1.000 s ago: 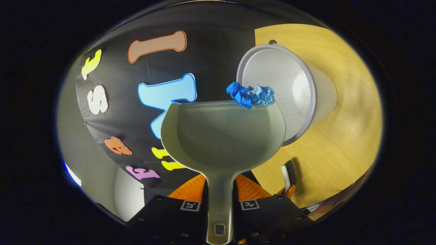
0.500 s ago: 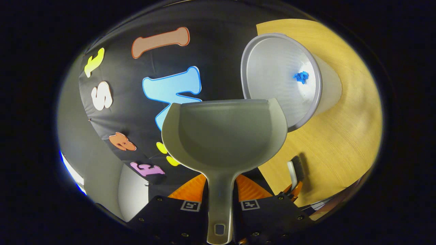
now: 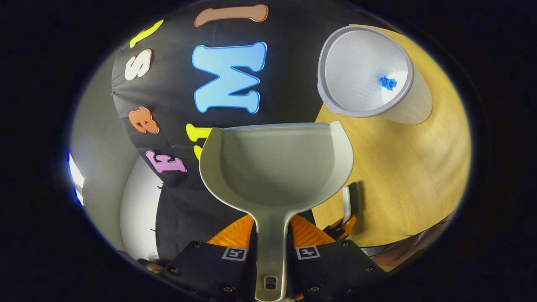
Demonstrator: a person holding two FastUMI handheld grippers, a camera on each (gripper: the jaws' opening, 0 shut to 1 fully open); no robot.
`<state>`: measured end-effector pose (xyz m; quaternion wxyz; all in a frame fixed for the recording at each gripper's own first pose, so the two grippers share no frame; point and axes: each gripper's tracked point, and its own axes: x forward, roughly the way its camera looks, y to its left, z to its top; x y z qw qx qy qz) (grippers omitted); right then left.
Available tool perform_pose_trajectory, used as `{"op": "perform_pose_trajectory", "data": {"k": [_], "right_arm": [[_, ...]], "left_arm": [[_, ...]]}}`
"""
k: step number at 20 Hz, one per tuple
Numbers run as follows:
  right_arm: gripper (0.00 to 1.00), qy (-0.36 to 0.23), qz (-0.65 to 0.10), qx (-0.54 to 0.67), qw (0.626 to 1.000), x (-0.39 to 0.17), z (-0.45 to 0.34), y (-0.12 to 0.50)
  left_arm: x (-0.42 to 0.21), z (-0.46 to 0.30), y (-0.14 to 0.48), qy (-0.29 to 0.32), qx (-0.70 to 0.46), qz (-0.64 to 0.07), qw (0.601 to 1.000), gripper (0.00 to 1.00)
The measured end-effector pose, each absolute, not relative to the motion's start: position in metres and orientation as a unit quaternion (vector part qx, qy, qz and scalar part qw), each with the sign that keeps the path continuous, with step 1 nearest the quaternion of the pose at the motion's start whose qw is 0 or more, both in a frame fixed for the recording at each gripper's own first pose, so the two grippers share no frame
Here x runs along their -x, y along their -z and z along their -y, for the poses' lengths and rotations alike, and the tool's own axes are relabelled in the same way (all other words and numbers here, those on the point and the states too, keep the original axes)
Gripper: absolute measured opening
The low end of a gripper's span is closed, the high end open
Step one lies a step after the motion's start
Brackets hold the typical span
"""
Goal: Pick up the small broom and dustpan from the desktop, sweep the trash into the dustpan with the broom, and then empty the trash into the garbage bin.
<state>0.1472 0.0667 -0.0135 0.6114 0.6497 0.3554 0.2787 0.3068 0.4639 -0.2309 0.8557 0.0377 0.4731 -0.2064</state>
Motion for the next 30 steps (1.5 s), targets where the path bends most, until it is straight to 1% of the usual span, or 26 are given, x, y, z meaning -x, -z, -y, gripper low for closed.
{"op": "perform_pose_trajectory", "data": {"k": [5,6,10,11,12,13,17,20,22,23,24,25,27,30], "right_arm": [[0.28,-0.29,-0.383,-0.63,0.609,-0.126,-0.101,0.028],[0.28,-0.289,-0.39,-0.622,0.614,-0.121,-0.108,0.035],[0.28,-0.274,-0.412,-0.592,0.636,-0.108,-0.134,0.072],[0.28,-0.268,-0.419,-0.584,0.642,-0.106,-0.141,0.084],[0.28,-0.258,-0.429,-0.573,0.649,-0.104,-0.15,0.099],[0.28,-0.251,-0.437,-0.564,0.654,-0.101,-0.156,0.111],[0.28,-0.219,-0.464,-0.525,0.68,-0.088,-0.173,0.161],[0.28,-0.198,-0.477,-0.484,0.706,-0.084,-0.178,0.194],[0.29,-0.185,-0.48,-0.44,0.736,-0.083,-0.178,0.219],[0.28,-0.178,-0.482,-0.417,0.75,-0.084,-0.176,0.23],[0.28,-0.17,-0.483,-0.395,0.763,-0.085,-0.177,0.241],[0.28,-0.162,-0.485,-0.367,0.777,-0.085,-0.177,0.254],[0.28,-0.152,-0.489,-0.331,0.792,-0.083,-0.175,0.273],[0.28,-0.14,-0.489,-0.277,0.815,-0.081,-0.171,0.294]], "left_arm": [[-0.301,-0.485,0.235,0.196,-0.043,-0.47,0.859,0.33],[-0.299,-0.486,0.237,0.193,-0.041,-0.471,0.86,0.35],[-0.291,-0.505,0.238,0.181,-0.042,-0.471,0.862,0.34],[-0.289,-0.51,0.238,0.179,-0.04,-0.472,0.862,0.32],[-0.288,-0.515,0.239,0.176,-0.035,-0.474,0.862,0.33],[-0.286,-0.518,0.24,0.173,-0.032,-0.475,0.862,0.35],[-0.286,-0.532,0.237,0.165,-0.018,-0.484,0.859,0.35],[-0.293,-0.543,0.228,0.153,-0.007,-0.488,0.859,0.35],[-0.3,-0.549,0.221,0.147,0.004,-0.491,0.859,0.35],[-0.304,-0.552,0.216,0.144,0.005,-0.491,0.859,0.33],[-0.309,-0.557,0.21,0.141,0.005,-0.491,0.86,0.35],[-0.317,-0.563,0.202,0.136,0.005,-0.49,0.861,0.32],[-0.313,-0.554,0.206,0.13,0.006,-0.489,0.862,0.35],[-0.317,-0.559,0.2,0.124,0.009,-0.49,0.863,0.35]]}}
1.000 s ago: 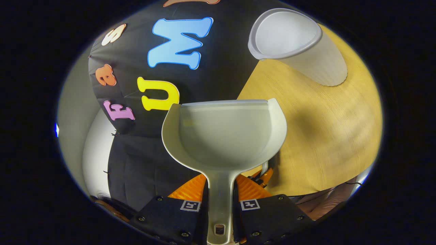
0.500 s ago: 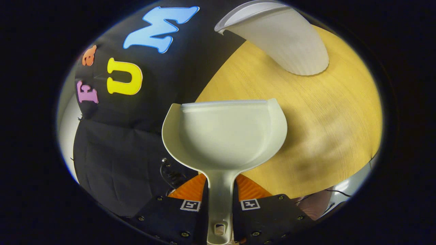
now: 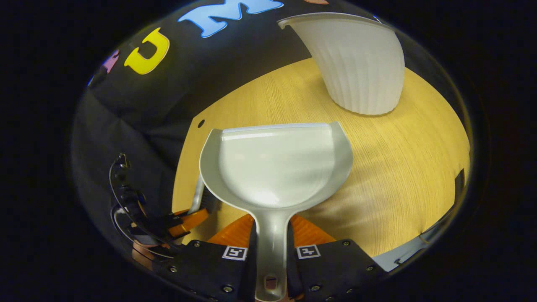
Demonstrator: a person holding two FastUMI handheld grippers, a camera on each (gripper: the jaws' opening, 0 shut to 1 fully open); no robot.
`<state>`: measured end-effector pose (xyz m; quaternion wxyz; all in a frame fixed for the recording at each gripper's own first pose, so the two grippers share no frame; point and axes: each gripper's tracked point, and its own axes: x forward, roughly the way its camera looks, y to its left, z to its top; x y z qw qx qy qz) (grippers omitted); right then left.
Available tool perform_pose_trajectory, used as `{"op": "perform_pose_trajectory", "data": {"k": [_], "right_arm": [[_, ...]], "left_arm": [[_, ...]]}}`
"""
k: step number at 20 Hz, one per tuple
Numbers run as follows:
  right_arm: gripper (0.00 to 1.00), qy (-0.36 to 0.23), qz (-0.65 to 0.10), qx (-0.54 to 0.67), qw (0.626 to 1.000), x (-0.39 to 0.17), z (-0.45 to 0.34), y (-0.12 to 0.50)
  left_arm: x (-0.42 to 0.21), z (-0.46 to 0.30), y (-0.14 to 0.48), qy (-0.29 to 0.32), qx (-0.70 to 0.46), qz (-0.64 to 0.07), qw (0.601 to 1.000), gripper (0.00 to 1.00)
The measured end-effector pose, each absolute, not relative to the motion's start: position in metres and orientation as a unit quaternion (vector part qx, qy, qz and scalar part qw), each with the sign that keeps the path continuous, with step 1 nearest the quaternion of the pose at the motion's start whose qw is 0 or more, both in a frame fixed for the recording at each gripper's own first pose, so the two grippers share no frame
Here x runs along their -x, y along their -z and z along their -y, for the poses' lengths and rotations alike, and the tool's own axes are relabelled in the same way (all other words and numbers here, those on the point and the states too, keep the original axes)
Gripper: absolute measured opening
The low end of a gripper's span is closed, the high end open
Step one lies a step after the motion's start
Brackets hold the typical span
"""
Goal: Pick up the small broom and dustpan from the desktop, sweep the trash into the dustpan with the broom, and then empty the trash into the garbage bin.
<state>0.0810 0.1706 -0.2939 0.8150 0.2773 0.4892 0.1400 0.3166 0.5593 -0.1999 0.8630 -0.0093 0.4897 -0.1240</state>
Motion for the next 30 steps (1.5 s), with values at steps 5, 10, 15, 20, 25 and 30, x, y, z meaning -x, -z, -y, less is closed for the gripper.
{"op": "perform_pose_trajectory", "data": {"k": [5,10,15,20,25,30], "right_arm": [[0.29,-0.115,-0.49,-0.212,0.838,-0.087,-0.165,0.325],[0.33,-0.1,-0.497,-0.171,0.845,-0.086,-0.162,0.346],[0.31,-0.093,-0.5,-0.152,0.848,-0.083,-0.162,0.353],[0.32,-0.087,-0.504,-0.141,0.848,-0.082,-0.16,0.353],[0.35,-0.085,-0.51,-0.145,0.843,-0.078,-0.162,0.352],[0.35,-0.08,-0.523,-0.135,0.838,-0.073,-0.158,0.353]], "left_arm": [[-0.312,-0.554,0.203,0.116,0.005,-0.494,0.862,0.34],[-0.309,-0.551,0.206,0.107,-0.004,-0.495,0.862,0.35],[-0.304,-0.544,0.201,0.095,-0.007,-0.495,0.864,0.34],[-0.298,-0.536,0.198,0.096,-0.014,-0.5,0.861,0.36],[-0.301,-0.537,0.193,0.092,-0.026,-0.503,0.859,0.41],[-0.313,-0.535,0.177,0.097,-0.03,-0.503,0.858,0.43]]}}
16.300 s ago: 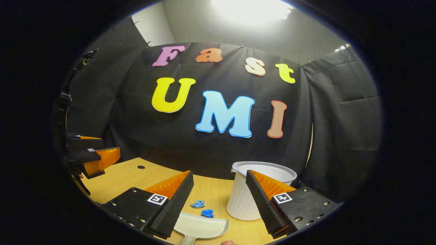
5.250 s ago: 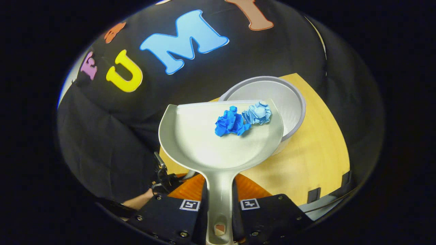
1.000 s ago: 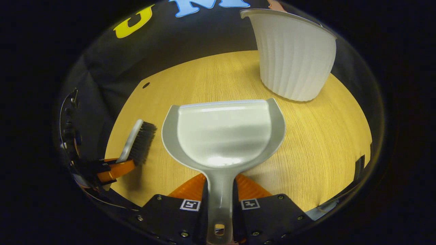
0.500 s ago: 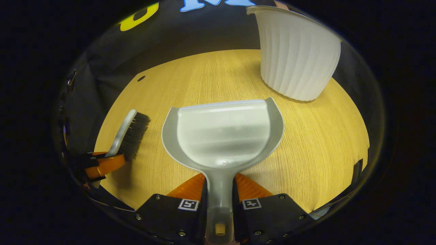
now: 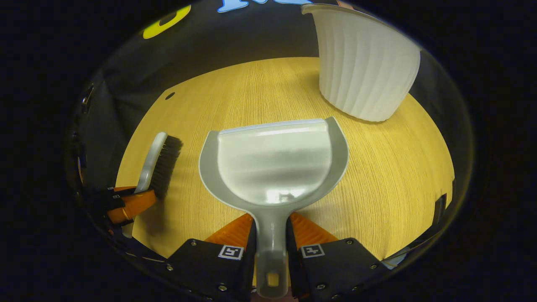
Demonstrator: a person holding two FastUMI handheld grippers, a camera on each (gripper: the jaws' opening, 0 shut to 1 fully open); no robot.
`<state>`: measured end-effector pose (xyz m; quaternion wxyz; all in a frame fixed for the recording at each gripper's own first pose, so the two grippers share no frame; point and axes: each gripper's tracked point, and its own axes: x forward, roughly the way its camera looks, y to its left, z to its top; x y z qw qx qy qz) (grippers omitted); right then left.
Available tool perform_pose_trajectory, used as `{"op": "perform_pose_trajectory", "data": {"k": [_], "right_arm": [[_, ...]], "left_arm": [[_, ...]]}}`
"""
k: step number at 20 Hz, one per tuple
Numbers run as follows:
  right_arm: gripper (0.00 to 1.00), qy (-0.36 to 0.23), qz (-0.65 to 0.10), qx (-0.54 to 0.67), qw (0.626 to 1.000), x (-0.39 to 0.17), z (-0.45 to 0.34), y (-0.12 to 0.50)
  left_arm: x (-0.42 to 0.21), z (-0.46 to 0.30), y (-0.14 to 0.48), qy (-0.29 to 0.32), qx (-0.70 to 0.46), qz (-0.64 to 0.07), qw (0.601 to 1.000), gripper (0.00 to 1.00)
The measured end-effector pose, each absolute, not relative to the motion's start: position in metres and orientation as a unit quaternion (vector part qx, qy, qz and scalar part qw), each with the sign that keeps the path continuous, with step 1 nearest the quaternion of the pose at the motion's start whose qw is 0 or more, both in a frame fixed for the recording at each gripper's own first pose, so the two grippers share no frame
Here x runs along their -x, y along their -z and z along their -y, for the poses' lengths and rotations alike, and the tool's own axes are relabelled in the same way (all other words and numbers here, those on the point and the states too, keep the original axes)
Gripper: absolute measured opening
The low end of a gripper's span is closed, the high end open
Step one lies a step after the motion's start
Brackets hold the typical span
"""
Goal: Pick up the small broom and dustpan from the desktop, sweep the trash into the dustpan with the broom, and then empty the trash into the garbage bin.
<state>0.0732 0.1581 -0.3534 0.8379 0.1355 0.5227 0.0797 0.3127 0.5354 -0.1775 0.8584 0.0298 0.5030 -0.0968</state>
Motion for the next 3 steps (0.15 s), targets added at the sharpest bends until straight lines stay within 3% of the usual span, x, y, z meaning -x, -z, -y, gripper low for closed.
{"op": "perform_pose_trajectory", "data": {"k": [3], "right_arm": [[0.39,-0.079,-0.534,-0.122,0.833,-0.07,-0.154,0.354]], "left_arm": [[-0.324,-0.534,0.161,0.1,-0.02,-0.5,0.86,0.43]]}}
